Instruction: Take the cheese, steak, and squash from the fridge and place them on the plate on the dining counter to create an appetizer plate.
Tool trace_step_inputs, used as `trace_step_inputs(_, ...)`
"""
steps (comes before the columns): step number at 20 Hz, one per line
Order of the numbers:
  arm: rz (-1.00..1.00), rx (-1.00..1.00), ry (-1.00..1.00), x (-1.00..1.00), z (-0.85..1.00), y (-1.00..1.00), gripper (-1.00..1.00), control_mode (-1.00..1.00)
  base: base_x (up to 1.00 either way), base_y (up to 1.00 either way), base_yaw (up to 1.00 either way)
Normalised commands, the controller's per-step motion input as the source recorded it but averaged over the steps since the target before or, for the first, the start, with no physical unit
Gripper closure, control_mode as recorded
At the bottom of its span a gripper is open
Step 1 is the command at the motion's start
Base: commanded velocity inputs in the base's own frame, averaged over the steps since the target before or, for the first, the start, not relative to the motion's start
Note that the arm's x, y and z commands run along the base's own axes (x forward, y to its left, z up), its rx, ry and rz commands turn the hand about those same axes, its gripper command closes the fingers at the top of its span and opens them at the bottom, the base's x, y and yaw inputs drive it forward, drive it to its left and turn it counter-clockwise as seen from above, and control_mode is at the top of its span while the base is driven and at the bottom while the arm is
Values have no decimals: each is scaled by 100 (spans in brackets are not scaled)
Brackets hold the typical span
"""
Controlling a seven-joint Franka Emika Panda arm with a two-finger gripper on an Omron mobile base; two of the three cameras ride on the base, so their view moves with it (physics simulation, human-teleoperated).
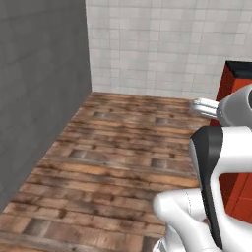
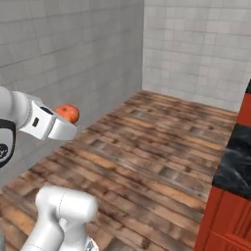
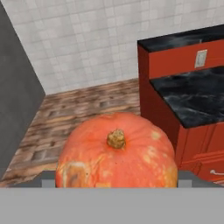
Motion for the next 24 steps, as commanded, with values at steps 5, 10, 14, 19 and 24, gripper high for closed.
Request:
trace_step_inputs(5,0,0,0,0,0,0,100,100,99,85,-53)
trace_step_inputs(10,0,0,0,0,0,0,100,100,100,83,-49)
trace_step_inputs(14,0,0,0,0,0,0,100,100,100,82,-48)
trace_step_inputs(19,0,0,0,0,0,0,100,100,100,82,-49)
trace_step_inputs(24,0,0,0,0,0,0,100,100,100,78,-49)
